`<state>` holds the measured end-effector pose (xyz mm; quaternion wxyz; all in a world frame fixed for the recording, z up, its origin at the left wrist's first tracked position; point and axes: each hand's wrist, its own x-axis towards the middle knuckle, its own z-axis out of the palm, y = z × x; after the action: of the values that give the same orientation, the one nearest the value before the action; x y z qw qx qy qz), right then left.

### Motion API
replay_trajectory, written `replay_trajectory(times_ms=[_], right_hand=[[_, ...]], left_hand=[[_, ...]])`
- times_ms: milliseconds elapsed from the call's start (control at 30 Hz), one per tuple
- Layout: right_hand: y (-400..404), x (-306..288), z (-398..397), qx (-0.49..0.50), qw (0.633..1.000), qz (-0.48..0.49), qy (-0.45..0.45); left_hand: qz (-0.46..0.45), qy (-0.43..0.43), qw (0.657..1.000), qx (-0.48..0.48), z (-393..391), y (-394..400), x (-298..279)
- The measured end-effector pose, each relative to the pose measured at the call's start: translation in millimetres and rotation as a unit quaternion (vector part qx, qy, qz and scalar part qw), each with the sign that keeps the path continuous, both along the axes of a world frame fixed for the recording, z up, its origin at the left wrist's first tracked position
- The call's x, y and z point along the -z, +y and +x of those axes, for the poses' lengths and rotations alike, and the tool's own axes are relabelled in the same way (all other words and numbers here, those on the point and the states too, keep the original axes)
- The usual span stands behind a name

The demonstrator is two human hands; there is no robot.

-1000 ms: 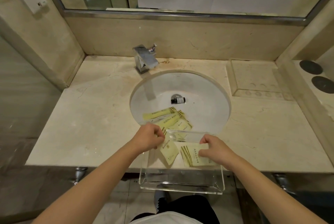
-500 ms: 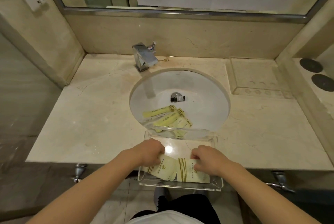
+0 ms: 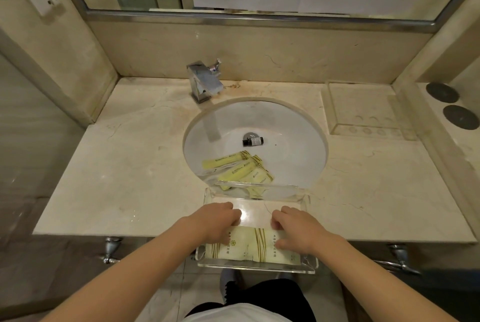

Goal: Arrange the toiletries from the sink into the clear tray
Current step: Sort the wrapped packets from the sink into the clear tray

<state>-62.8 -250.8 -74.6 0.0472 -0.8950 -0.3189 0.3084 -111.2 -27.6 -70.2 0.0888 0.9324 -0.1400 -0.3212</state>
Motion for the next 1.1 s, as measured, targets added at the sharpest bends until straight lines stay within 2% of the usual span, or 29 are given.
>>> replay_trajectory(times_ms=[133, 333, 467, 600, 733, 900, 967, 1100], right_hand=[[1.6, 0.8, -0.4, -0.002, 1.000, 0.001, -0.009], [2.3, 1.3, 5.5, 0.012, 1.000, -0.007, 0.024], [4.3, 0.7, 10.8, 0.033, 0.998, -0.004, 0.047], [8.3, -2.1, 13.0, 0.068, 0.996, 0.056, 0.006], [11.8, -3.3, 16.2, 0.108, 0.976, 0.155, -0.105], [20.8, -4.7, 33.4, 0.166, 0.944, 0.208, -0.195], [25.7, -2.1, 45.4, 0.194, 0.943, 0.204, -0.179], [36.7, 9.2, 77.5, 0.254, 0.953, 0.141, -0.081]], left_hand=[[0.013, -0.023, 1.000, 0.010, -1.3, -0.2, 0.6], [0.013, 0.003, 1.000, 0.028, 4.0, -1.6, 0.4], [0.030, -0.035, 0.998, 0.048, 7.2, -3.7, 1.1], [0.036, -0.048, 0.997, 0.047, 10.4, -3.0, -0.7], [-0.056, -0.101, 0.991, -0.068, 23.6, 0.3, -11.1], [-0.131, -0.152, 0.952, -0.229, 56.0, 16.6, -12.7], [-0.144, -0.114, 0.941, -0.284, 70.3, 24.0, -7.4], [-0.174, -0.024, 0.920, -0.350, 96.2, 26.5, 4.8]])
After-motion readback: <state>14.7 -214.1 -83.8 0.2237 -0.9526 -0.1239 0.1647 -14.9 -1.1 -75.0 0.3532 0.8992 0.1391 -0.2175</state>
